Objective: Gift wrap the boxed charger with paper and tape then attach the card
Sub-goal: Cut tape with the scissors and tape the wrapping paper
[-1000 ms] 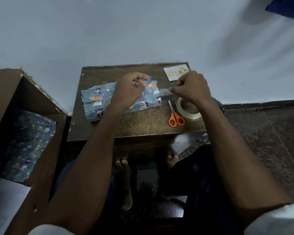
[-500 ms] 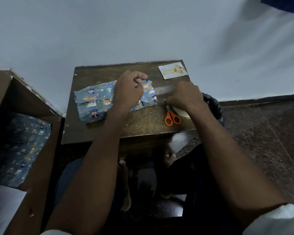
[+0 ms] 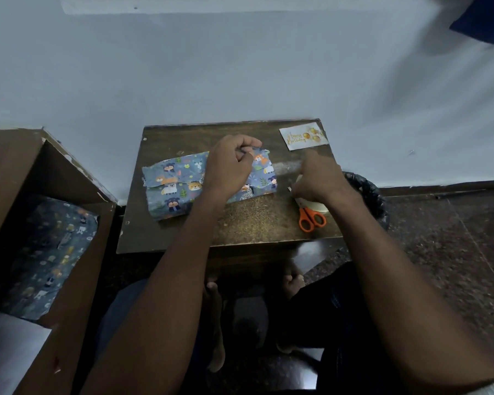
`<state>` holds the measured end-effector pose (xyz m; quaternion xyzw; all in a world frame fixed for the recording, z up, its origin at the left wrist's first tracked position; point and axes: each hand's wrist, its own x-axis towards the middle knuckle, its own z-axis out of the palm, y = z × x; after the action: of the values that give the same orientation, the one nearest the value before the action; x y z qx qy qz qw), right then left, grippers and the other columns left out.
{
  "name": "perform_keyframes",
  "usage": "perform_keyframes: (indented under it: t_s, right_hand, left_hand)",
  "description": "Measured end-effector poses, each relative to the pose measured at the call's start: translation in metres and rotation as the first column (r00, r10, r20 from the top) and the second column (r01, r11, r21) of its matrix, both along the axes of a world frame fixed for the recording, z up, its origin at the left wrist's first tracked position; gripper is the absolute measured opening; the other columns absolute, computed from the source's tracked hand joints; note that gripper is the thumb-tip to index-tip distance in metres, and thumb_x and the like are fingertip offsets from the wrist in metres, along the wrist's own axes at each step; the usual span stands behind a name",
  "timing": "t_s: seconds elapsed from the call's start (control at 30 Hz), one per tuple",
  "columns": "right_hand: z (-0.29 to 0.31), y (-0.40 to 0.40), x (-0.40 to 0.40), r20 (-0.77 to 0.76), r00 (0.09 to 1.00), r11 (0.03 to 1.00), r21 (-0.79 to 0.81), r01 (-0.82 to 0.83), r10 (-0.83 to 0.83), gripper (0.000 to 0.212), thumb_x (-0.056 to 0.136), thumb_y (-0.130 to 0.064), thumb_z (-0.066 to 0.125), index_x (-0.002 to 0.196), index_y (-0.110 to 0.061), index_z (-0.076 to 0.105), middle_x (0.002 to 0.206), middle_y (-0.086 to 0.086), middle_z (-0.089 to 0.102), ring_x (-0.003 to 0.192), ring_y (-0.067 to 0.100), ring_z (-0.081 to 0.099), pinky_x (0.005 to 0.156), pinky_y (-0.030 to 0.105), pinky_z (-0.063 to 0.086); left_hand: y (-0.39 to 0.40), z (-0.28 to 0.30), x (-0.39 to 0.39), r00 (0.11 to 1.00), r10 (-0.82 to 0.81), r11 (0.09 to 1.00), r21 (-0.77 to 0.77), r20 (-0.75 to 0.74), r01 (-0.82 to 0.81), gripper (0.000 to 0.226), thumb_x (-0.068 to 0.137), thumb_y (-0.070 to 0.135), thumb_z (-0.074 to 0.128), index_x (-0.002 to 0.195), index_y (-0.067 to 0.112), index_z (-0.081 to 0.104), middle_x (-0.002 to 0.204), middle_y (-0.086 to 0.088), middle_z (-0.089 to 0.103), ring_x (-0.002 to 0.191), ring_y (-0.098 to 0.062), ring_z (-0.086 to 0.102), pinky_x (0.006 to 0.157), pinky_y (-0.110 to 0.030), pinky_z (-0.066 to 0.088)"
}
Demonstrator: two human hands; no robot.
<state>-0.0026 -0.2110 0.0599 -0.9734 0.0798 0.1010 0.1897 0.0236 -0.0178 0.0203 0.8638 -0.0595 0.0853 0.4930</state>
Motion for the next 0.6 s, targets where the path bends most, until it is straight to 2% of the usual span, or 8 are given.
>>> perform_keyframes:
  t_s: [0.1, 0.23, 0.33, 0.43, 0.5, 0.6]
  right_hand:
    - [-0.007, 0.003, 0.003, 0.028, 0.999, 1.000, 0.014, 0.018, -0.019, 0.054, 0.080, -0.023, 0.081, 0.123, -0.006, 0.053, 0.114, 0.013, 0.065, 0.109, 0.034, 0.062, 0.073, 0.035, 0.042]
    - [-0.004, 0.000, 0.006, 0.055, 0.998, 0.999, 0.033, 0.039, -0.041, 0.049, 0.081, -0.026, 0.081, 0.119, -0.007, 0.056, 0.116, 0.012, 0.065, 0.110, 0.034, 0.060, 0.074, 0.034, 0.039]
    - [0.006, 0.001, 0.002, 0.125, 0.991, 0.995, 0.095, 0.038, -0.050, 0.048, 0.079, -0.025, 0.082, 0.114, -0.008, 0.054, 0.096, 0.004, 0.059, 0.091, 0.025, 0.055, 0.065, 0.033, 0.036]
    - [0.017, 0.006, -0.002, 0.277, 0.955, 0.966, 0.258, 0.033, -0.107, 0.037, 0.081, -0.020, 0.076, 0.109, -0.016, 0.053, 0.080, -0.005, 0.056, 0.073, 0.011, 0.052, 0.057, 0.030, 0.037]
    - [0.025, 0.013, -0.002, 0.335, 0.934, 0.900, 0.433, -0.037, -0.122, 0.034, 0.085, -0.014, 0.071, 0.115, -0.021, 0.057, 0.082, -0.004, 0.063, 0.073, 0.008, 0.060, 0.062, 0.030, 0.046]
    - [0.035, 0.026, -0.004, 0.294, 0.954, 0.677, 0.715, -0.178, -0.060, 0.046, 0.086, -0.003, 0.072, 0.125, -0.025, 0.067, 0.091, 0.001, 0.069, 0.074, 0.010, 0.064, 0.069, 0.026, 0.055]
  left_hand:
    - [0.000, 0.001, 0.000, 1.000, 0.006, 1.000, -0.012, -0.004, -0.006, 0.027, 0.104, 0.012, 0.057, 0.110, 0.028, 0.078, 0.119, 0.008, 0.074, 0.090, 0.002, 0.068, 0.077, -0.013, 0.051]
    - [0.001, 0.002, -0.001, 1.000, -0.001, 1.000, -0.027, -0.007, 0.001, 0.027, 0.104, 0.011, 0.058, 0.112, 0.025, 0.079, 0.116, 0.007, 0.074, 0.077, 0.005, 0.063, 0.071, -0.012, 0.047]
    - [0.001, 0.006, -0.004, 1.000, 0.002, 0.998, -0.059, -0.006, -0.003, 0.025, 0.104, 0.009, 0.059, 0.114, 0.021, 0.079, 0.111, 0.010, 0.074, 0.078, 0.000, 0.066, 0.070, -0.014, 0.049]
    - [0.003, 0.013, -0.009, 1.000, -0.024, 0.990, -0.143, -0.018, 0.021, 0.024, 0.101, 0.005, 0.064, 0.119, 0.014, 0.078, 0.099, 0.014, 0.070, 0.069, 0.009, 0.060, 0.067, -0.009, 0.046]
    - [0.006, 0.018, -0.011, 0.998, -0.061, 0.981, -0.186, -0.011, 0.058, 0.030, 0.099, 0.006, 0.068, 0.126, 0.018, 0.075, 0.114, 0.009, 0.069, 0.078, 0.006, 0.061, 0.075, -0.015, 0.051]
    - [0.011, 0.021, -0.010, 0.994, -0.113, 0.970, -0.215, -0.005, 0.109, 0.049, 0.097, 0.007, 0.069, 0.139, 0.031, 0.066, 0.140, 0.004, 0.056, 0.100, -0.007, 0.064, 0.090, -0.025, 0.057]
